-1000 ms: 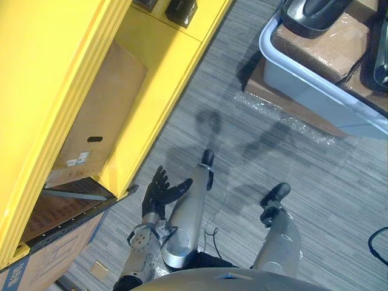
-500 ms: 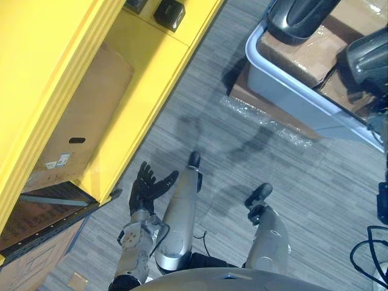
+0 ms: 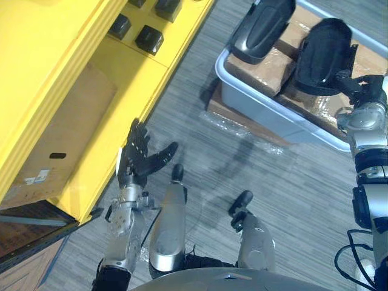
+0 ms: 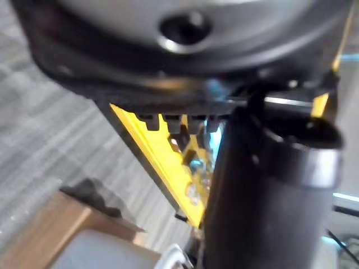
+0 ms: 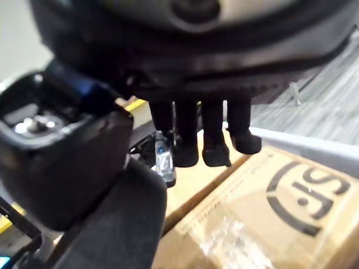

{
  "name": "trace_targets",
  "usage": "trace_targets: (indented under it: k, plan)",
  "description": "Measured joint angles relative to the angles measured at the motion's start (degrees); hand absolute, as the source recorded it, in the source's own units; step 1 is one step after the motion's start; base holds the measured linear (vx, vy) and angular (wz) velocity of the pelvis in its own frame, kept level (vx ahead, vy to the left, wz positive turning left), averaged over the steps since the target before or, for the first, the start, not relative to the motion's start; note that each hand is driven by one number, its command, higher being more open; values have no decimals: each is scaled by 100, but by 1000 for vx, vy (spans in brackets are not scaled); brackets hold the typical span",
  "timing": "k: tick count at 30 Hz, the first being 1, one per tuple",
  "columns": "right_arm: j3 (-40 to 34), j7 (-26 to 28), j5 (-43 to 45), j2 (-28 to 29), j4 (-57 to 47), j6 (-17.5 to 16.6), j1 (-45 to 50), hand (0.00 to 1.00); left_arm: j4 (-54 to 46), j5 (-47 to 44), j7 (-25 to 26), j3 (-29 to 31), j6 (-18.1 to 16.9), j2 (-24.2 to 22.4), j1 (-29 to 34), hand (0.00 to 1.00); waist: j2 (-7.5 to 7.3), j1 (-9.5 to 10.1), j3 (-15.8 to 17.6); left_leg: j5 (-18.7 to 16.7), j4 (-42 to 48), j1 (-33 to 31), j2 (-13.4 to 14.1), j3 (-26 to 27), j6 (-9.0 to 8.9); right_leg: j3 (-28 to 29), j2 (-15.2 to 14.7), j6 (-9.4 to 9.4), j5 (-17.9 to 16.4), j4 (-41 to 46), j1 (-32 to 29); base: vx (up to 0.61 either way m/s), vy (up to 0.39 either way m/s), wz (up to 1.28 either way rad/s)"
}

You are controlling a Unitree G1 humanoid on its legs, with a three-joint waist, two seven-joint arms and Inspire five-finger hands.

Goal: Walk over and take three plastic housings, then place them on the shelf

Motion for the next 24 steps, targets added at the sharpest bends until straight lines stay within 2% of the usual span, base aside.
trace_targets:
  k: [5, 9, 13, 15, 16, 19, 22, 24]
  plan:
    - [196, -149, -239, 8, -90, 47, -238, 0, -76, -28, -91, -179, 61, 184, -798, 100, -8, -107, -4, 86, -156, 143, 52, 106, -17, 91, 53, -49, 69, -84, 33, -34, -11, -12]
    - [319, -259, -709, 11, -639, 76, -361, 0, 31, -387, -241, -172, 567, 538, -1630, 100, -16, -173, -1, 105, -210, 197, 125, 261, -28, 268, 117, -93, 151, -159, -45, -23, -1, -22]
    - [576, -261, -911, 43, -672, 67, -703, 0, 794, -956, -480, -178, 1035, 653, -2674, 100, -46, -214, -1, 108, -212, 192, 162, 411, -27, 423, 137, -108, 228, -191, -151, -20, 10, -19]
    - [675, -261, -1031, 263, -673, 41, -892, 0, 1362, -1464, -574, -185, 1440, 816, -3208, 100, -139, -329, 1, 108, -218, 188, 172, 479, -26, 497, 139, -117, 249, -194, -208, -13, 13, -18]
    - [765, -261, -1127, 333, -685, -59, -951, 0, 1814, -1644, -612, -230, 1782, 893, -3589, 100, -196, -367, 4, 108, -219, 169, 181, 534, -25, 554, 141, -119, 271, -197, -268, -5, 10, -16]
    - [975, -259, -1239, 382, -685, -118, -1129, 0, 2452, -1697, -637, -397, 2342, 983, -4081, 100, -252, -474, 10, 110, -209, 80, 181, 572, -23, 600, 142, -128, 314, -219, -374, -3, 12, -9]
    - [1117, -259, -1355, 500, -686, -248, -1259, 0, 2673, -1731, -647, -432, 2762, 1001, -4223, 100, -321, -624, 14, 108, -205, 80, 183, 592, -23, 637, 147, -129, 323, -227, -388, 13, 6, -5]
    - [1157, -260, -1356, 501, -691, -361, -1310, 0, 2692, -1977, -664, -473, 2998, 1001, -4332, 100, -323, -655, 15, 108, -202, 93, 187, 610, -24, 664, 148, -129, 324, -227, -388, 7, 3, -3]
